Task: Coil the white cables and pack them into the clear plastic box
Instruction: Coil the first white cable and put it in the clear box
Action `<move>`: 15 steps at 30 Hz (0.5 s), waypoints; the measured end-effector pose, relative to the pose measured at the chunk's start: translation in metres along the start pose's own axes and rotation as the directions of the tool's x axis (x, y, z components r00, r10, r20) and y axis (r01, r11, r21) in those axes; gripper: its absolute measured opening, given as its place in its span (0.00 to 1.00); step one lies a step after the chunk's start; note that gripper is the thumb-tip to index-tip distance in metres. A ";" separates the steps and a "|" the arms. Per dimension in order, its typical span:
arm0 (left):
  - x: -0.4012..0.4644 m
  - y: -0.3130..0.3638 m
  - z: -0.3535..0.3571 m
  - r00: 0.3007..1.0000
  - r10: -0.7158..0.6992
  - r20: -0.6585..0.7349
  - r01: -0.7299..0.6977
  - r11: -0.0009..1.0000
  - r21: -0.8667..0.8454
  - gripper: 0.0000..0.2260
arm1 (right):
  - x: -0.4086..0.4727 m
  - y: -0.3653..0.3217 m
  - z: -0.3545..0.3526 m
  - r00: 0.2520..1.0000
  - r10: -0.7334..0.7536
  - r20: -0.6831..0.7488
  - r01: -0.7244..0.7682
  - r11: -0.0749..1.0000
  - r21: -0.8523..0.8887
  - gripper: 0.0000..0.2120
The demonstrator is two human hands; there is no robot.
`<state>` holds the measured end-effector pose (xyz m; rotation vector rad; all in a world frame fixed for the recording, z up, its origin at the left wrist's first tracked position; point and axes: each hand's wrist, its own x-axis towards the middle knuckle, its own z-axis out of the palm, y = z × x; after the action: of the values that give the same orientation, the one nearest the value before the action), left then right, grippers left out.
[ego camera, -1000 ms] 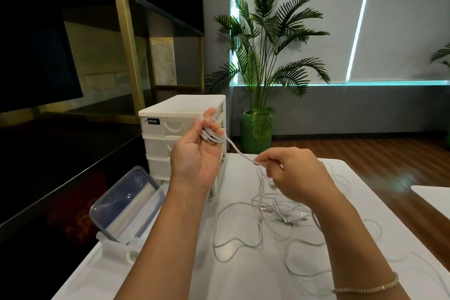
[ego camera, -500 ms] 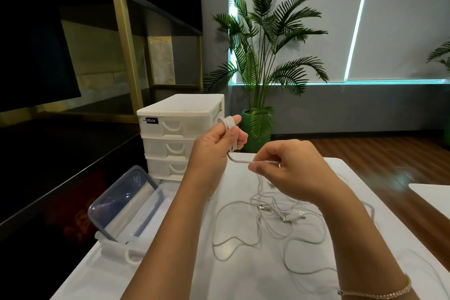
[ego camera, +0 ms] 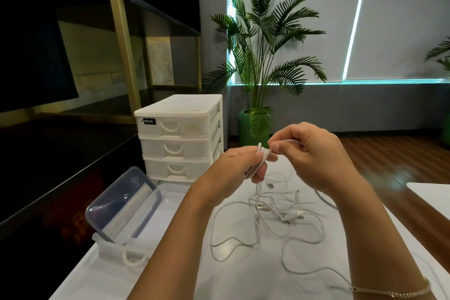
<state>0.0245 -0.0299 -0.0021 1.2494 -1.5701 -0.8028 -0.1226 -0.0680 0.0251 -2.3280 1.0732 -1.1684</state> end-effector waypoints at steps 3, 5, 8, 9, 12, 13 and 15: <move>0.000 0.003 0.004 0.996 -0.024 0.085 0.028 0.999 -0.041 0.16 | 0.001 0.002 0.000 1.000 0.005 -0.021 -0.004 0.999 0.042 0.08; -0.001 0.004 0.004 0.991 0.009 0.132 0.005 0.994 -0.107 0.14 | 0.001 0.002 0.001 1.000 -0.005 -0.026 0.006 0.998 0.068 0.10; -0.003 0.004 0.002 0.985 0.039 0.170 -0.003 0.978 -0.208 0.13 | 0.001 0.005 0.003 0.998 -0.008 -0.062 0.018 0.986 0.168 0.12; -0.004 0.003 0.001 0.980 0.050 0.191 -0.002 0.970 -0.245 0.13 | 0.001 0.006 0.004 0.996 -0.007 -0.090 0.025 0.978 0.207 0.13; -0.004 0.004 0.003 0.964 0.074 0.254 0.022 0.934 -0.356 0.15 | 0.003 0.008 0.007 0.986 0.030 -0.164 0.023 0.951 0.308 0.13; -0.004 0.005 0.003 0.960 0.088 0.268 0.026 0.919 -0.393 0.14 | 0.003 0.009 0.009 0.982 0.047 -0.185 0.019 0.940 0.340 0.12; -0.004 0.006 0.003 0.951 0.119 0.284 0.030 0.883 -0.469 0.14 | 0.003 0.009 0.011 0.970 0.079 -0.232 0.024 0.912 0.409 0.10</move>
<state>0.0197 -0.0244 0.0014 0.7538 -1.5095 -1.3065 -0.1172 -0.0771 0.0151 -1.8755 0.8296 -1.5315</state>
